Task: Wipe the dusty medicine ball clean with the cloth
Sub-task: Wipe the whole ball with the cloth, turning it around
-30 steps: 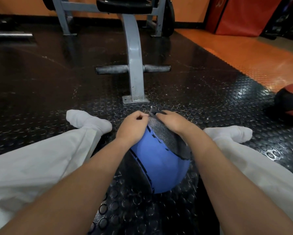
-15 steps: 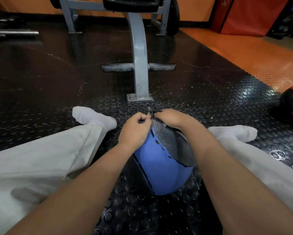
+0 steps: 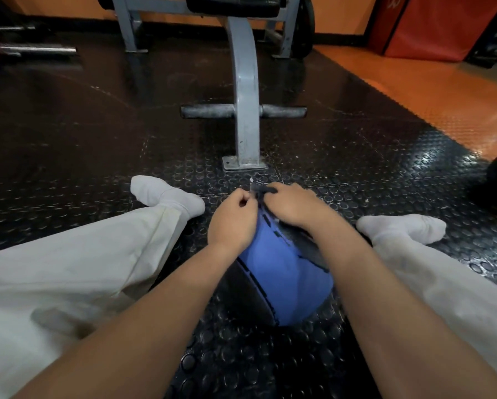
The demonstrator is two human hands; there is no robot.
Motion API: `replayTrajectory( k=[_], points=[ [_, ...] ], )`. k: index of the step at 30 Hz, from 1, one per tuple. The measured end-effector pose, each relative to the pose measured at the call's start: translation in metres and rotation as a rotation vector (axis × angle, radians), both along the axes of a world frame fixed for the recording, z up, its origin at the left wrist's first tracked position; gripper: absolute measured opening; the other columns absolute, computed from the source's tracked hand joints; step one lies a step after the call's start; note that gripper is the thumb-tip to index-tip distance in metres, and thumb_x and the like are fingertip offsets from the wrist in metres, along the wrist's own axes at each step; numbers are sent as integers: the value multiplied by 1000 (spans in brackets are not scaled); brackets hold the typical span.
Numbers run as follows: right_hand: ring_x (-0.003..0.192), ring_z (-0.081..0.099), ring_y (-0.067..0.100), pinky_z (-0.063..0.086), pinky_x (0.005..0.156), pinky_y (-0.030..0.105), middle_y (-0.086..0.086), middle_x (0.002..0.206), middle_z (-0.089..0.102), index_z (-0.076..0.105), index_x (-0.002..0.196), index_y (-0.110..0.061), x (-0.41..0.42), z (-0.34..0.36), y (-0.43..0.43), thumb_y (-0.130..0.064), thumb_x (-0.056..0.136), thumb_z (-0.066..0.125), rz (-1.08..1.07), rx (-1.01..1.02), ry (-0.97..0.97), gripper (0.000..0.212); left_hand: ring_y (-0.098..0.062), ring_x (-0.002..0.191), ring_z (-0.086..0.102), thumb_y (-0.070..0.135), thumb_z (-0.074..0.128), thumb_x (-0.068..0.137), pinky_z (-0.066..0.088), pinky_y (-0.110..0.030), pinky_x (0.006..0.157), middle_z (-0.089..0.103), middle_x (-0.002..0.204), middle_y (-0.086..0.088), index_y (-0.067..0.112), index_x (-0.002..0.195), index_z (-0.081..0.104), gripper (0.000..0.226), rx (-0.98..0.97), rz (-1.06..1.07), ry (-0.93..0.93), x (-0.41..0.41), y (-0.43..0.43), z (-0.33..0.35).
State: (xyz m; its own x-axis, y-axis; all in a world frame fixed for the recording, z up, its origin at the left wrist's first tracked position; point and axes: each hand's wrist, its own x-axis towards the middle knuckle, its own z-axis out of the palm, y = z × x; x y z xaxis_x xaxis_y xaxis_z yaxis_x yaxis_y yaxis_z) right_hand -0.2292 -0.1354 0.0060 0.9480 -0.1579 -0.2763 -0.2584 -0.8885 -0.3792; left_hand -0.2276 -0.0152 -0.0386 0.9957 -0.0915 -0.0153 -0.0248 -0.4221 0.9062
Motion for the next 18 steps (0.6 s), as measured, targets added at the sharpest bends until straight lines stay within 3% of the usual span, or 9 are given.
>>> replayTrajectory(
  k=[2,3,6,11,14,18],
  points=[
    [118,49,27,42,93,34,10,138,51,49,134,-28,14,4,-1,-32,94,36,41,52,57,42,-15,78,53,29,44,97,40,-37,72,60,84,3,20,79,55,23,36,41,15,-2,-5,3],
    [122,47,26,39,96,34,9,142,49,46,137,-28,17,5,-2,-33,96,36,49,50,68,43,-16,77,52,28,43,97,38,-36,69,58,83,4,20,78,53,23,59,56,27,0,-7,5],
    [139,25,30,21,111,39,11,152,31,32,146,-36,3,10,-4,-45,99,33,49,24,75,48,-21,78,49,24,42,96,34,-34,68,54,79,2,15,78,51,22,112,56,47,8,-11,12],
    [140,12,30,17,112,41,2,154,18,27,144,-47,-31,5,-13,-50,96,40,-1,167,29,49,-23,85,53,14,38,95,41,-39,78,58,84,0,22,72,51,28,56,-56,58,16,-9,13],
    [135,26,35,24,108,46,8,145,35,39,136,-46,-20,-6,-11,-50,93,37,-54,105,-24,43,-23,82,51,13,39,97,38,-38,75,55,78,1,22,69,49,31,35,-81,38,12,-10,9],
    [102,56,26,42,91,39,4,111,63,58,107,-28,10,-7,-12,-35,93,41,-75,161,-44,23,-17,89,56,24,40,98,43,-38,82,65,95,5,20,87,62,26,41,-3,17,0,-11,4]
  ],
)
